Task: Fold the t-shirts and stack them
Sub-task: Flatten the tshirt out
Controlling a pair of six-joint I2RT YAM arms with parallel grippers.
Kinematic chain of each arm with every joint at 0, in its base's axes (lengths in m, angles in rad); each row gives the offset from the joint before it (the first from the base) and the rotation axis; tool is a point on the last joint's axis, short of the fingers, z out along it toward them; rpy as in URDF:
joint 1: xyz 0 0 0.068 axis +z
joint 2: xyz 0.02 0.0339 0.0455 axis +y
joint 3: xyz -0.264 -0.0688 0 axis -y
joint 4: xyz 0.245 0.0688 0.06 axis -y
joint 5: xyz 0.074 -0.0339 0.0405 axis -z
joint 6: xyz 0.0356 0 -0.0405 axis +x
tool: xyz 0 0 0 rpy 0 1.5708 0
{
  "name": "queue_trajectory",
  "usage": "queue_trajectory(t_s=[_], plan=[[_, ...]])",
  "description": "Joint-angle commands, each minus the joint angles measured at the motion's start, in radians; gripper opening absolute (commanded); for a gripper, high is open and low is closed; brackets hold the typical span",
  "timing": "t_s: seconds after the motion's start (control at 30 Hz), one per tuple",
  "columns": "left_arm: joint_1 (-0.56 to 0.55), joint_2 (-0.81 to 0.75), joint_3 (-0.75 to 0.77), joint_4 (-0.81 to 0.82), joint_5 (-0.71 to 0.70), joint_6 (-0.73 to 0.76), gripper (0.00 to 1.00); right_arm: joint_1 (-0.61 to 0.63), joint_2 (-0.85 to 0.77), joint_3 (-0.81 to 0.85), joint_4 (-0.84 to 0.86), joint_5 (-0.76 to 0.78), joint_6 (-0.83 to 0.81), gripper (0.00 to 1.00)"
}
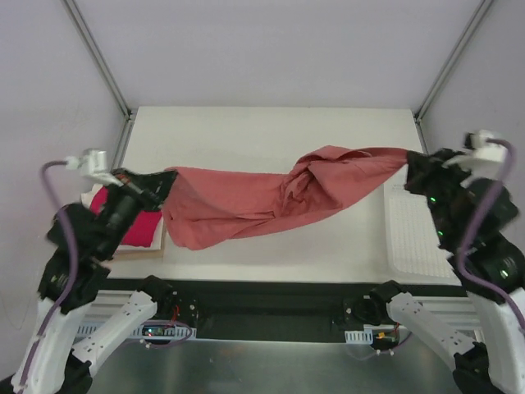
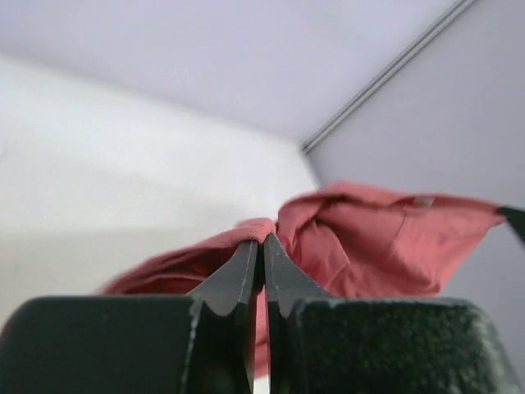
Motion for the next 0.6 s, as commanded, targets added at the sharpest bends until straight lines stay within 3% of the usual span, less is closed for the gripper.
queue_trajectory(t_s=[0.0,0.17,0.37,0.57], plan=[[0.008,-0.160,0.169,-0.047,-0.055,0.023,0.00,-0.004,-0.157,0.139,-0.048,0.042,-0.127,0.01],[0.008,-0.269,0.267,-0.130,-0.191,0.025,0.00,-0.003,-0.254,0.187,-0.071,0.149,-0.172,0.01],[0.008,-0.360,0.282,-0.196,-0.332,0.009,0.00,-0.001,-0.335,0.164,-0.070,0.237,-0.175,0.01],[0.007,-0.322,0.278,-0.259,-0.500,-0.012,0.00,0.011,-0.305,0.155,-0.070,0.326,-0.192,0.01]])
